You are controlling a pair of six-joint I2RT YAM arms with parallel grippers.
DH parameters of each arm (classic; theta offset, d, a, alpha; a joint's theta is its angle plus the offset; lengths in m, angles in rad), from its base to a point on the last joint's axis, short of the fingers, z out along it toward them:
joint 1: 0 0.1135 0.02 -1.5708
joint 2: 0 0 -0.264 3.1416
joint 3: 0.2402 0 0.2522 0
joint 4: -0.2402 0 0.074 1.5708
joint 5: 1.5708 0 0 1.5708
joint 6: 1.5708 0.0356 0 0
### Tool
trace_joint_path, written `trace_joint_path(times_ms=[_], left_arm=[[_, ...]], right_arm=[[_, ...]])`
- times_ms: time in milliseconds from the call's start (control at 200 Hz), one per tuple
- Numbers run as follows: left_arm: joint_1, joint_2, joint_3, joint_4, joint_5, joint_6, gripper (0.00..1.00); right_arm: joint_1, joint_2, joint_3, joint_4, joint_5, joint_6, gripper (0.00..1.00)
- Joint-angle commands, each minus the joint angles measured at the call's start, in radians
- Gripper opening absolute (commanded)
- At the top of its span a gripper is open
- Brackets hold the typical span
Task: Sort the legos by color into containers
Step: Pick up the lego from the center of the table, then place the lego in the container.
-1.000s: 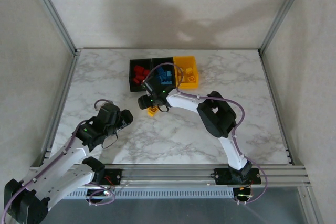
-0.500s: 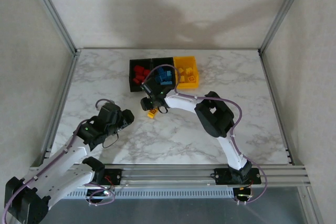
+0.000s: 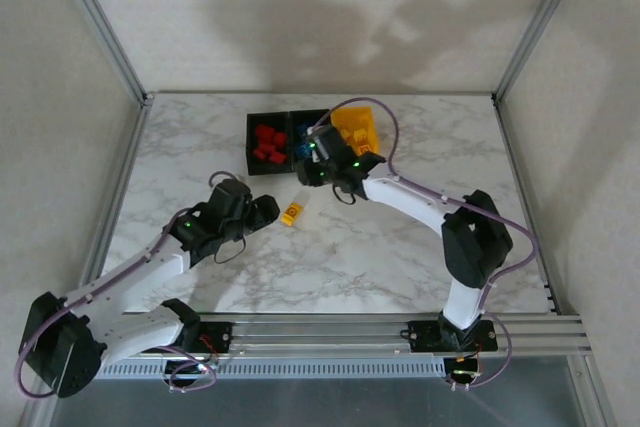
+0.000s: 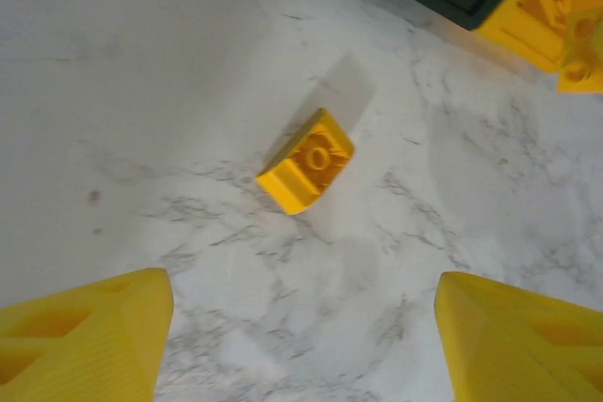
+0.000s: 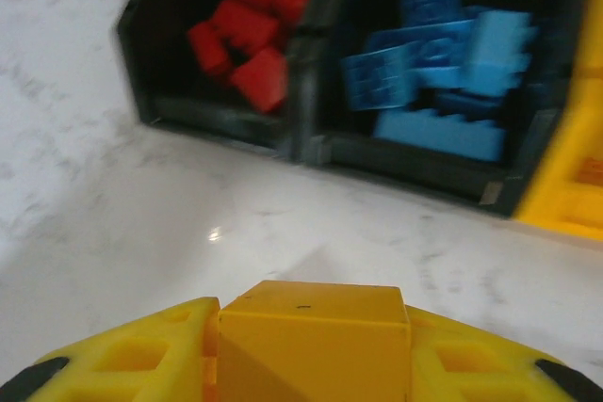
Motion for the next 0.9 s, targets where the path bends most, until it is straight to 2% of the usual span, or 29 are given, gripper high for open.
trace_joint_path(times_ms=[0, 195, 350, 726, 891], left_arm=[[-0.04, 0.07, 0.061, 0.072, 0.012, 0.017, 0.73], [-0.095, 0.178, 0.133, 0.099, -0.003, 0.018, 0.73], [-0.103, 0.21, 0.149, 0.095, -0.011, 0.024, 0.73], [-0.103, 0.2, 0.132, 0.06, -0.042, 0.031, 0.73], [-0.103, 0.188, 0.122, 0.055, -0.052, 0.025, 0.73]], right_arm=[[-0.094, -0.018, -0.032, 0.005, 0.012, 0.021, 0.41], [-0.222, 0.062, 0.037, 0.021, -0.011, 0.041, 0.41], [-0.292, 0.182, 0.156, 0.007, -0.04, 0.051, 0.42], [-0.333, 0.413, 0.435, -0.075, -0.046, 0.06, 0.46], [-0.336, 0.453, 0.476, -0.088, -0.039, 0.072, 0.49]])
